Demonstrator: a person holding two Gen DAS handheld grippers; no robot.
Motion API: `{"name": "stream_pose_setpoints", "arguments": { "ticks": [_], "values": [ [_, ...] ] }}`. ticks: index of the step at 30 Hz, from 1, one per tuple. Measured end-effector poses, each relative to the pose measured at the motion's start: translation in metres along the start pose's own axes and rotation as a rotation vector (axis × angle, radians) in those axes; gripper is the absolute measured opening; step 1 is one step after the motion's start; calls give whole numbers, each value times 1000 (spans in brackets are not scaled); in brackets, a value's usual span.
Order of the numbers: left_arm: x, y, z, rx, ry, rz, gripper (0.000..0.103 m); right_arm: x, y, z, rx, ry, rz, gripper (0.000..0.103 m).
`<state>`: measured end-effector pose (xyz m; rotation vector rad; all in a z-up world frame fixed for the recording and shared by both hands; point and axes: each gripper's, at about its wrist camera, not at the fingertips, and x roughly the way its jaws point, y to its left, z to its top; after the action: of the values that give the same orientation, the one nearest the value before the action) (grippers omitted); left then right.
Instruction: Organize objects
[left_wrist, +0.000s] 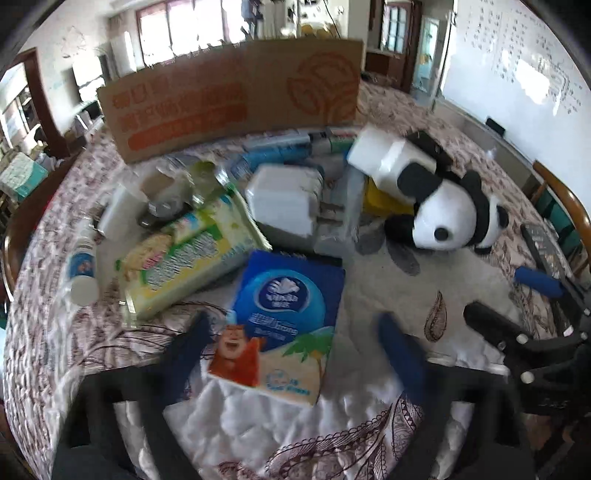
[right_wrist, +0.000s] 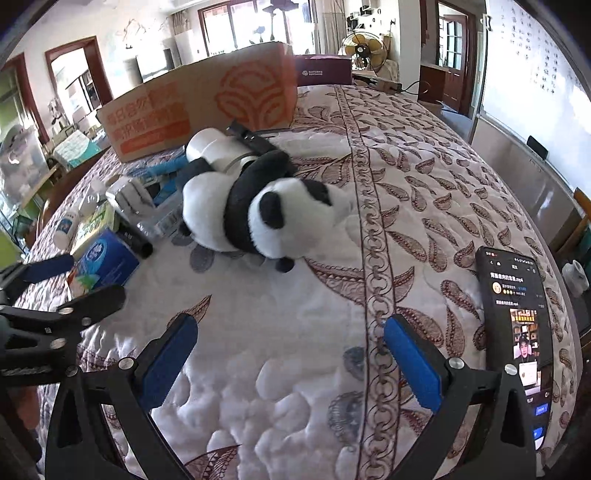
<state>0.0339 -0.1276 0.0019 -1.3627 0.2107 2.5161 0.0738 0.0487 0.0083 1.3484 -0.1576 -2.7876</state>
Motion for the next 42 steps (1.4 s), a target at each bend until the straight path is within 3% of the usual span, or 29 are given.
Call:
{"name": "stream_pose_setpoints", "arguments": {
  "ticks": [1,4,6,8,9,11,12,13,15,16,22,26,30,33,36,38,39,41,42],
  "values": [
    [0,-1,0,5,-8,2,52,0,0,1,-2,-3,0,68],
    [-12,-5,0,38,8,26,51,0,0,4,-13,-10,7,65],
    [-37,0,5,35,-22,-40,51,-1,3,6,-27,-15,11,65],
    [-67,12,18,16,-101,-70,51,-2,10,11,-53,-36,10,68],
    [-84,18,29,13,-158,-55,51,-3,14,14,-70,-53,3,62],
    [-118,33,61,13,-294,-1,51,0,22,18,-96,-71,1,62],
    [-128,41,78,11,-348,24,51,4,27,19,-105,-72,9,53],
    [-134,50,103,3,-391,53,51,8,28,19,-106,-67,20,56],
    [-128,64,146,-3,-415,75,51,21,32,20,-104,0,64,43],
    [-118,74,173,-23,-405,78,51,24,30,21,-95,22,86,103],
    [-20,121,281,-199,-243,81,52,19,9,24,-8,-11,204,103],
    [45,140,310,-290,-112,104,52,17,1,24,37,-28,265,103],
    [81,146,309,-346,-47,108,54,17,5,23,21,-23,246,103],
    [75,142,308,-338,-81,112,74,18,4,23,23,-25,249,103],
    [40,136,291,-326,-183,58,76,17,2,23,30,-29,259,103],
    [7,130,264,-302,-252,2,80,16,-2,22,45,-35,278,93],
    [-7,128,249,-285,-279,-17,82,16,-3,22,52,-38,286,82],
    [-34,121,211,-242,-313,-39,86,15,-7,22,65,-49,302,88],
    [-42,120,192,-224,-321,-47,90,14,-9,22,69,-58,305,82]
  ]
}}
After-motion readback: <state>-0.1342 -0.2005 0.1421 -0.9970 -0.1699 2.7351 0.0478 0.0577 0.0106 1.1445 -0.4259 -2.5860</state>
